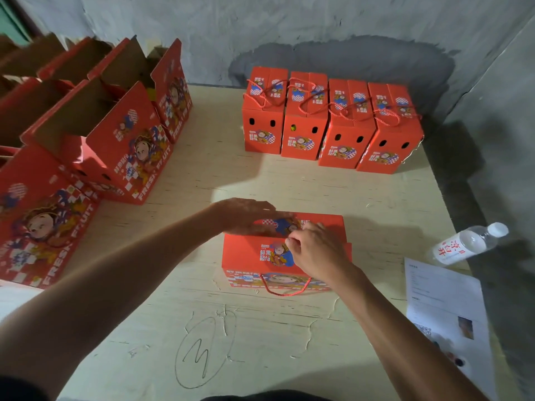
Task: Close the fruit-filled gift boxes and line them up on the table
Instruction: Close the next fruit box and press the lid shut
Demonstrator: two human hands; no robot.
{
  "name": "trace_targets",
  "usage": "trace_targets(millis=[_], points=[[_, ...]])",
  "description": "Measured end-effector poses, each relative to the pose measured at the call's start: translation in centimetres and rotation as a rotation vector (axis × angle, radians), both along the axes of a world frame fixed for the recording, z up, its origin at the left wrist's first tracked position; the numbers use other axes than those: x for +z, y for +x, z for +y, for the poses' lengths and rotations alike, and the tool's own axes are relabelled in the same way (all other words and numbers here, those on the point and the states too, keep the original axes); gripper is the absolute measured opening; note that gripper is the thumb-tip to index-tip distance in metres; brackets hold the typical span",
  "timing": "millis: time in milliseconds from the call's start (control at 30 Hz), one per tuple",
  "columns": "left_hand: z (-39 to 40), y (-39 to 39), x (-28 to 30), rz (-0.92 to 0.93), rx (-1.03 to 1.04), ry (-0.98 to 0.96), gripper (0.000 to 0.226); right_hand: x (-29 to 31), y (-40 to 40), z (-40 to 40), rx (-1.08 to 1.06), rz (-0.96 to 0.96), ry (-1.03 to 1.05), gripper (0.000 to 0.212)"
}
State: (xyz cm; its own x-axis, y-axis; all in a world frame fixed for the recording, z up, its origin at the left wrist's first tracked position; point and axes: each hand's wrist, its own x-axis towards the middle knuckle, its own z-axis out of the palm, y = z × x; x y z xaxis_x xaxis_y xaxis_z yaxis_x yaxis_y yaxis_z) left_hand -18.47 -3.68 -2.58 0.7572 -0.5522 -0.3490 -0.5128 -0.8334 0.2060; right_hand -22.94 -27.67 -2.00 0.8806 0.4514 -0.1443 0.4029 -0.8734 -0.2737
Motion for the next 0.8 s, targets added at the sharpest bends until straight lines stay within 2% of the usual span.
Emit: trace_targets(millis=[33, 100, 200, 233, 367, 433, 500, 700, 800], points=[[0.9, 0.0, -0.3, -0.032, 0.048, -0.02, 0.054, 0.0, -0.1, 0.0, 0.006, -0.008, -0.012, 0.037], [2.6, -0.2, -0.4, 0.014, 0.294, -0.116, 0.055, -0.1, -0.4, -0.3, -0.003, -0.023, -0.017, 0.035], [3.5, -2.3, -0.6, 0.12, 0.624, -0.428, 0.081, -0.2, -0.8, -0.4, -0.01, -0.077, -0.029, 0.032], [3.4, -3.3, -1.3, 0.151, 0.714, -0.525, 0.083, -0.2, -0.7, -0.3, -0.016, -0.085, -0.025, 0.032], [2.2, -5.4, -1.8, 0.396, 1.086, -0.868, 0.07, -0.4, 0.2, 1.1, 0.053, -0.023, 0.063, 0.029], [2.2, -4.7, -1.4, 0.407, 1.107, -0.841, 0.063, -0.2, 0.0, 2.1, 0.1, 0.04, 0.137, 0.042], [2.4, -4.3, -1.1, 0.41, 1.087, -0.778, 0.055, -0.4, -0.4, 3.6, 0.154, 0.041, 0.125, 0.048], [2.9, -4.7, -2.7, 0.328, 1.09, -0.841, 0.042, -0.5, -0.5, 6.4, 0.142, -0.057, 0.097, 0.036], [2.5, -4.8, -3.2, 0.286, 1.109, -0.896, 0.038, -0.1, -0.3, 6.6, 0.189, -0.134, -0.016, 0.037]])
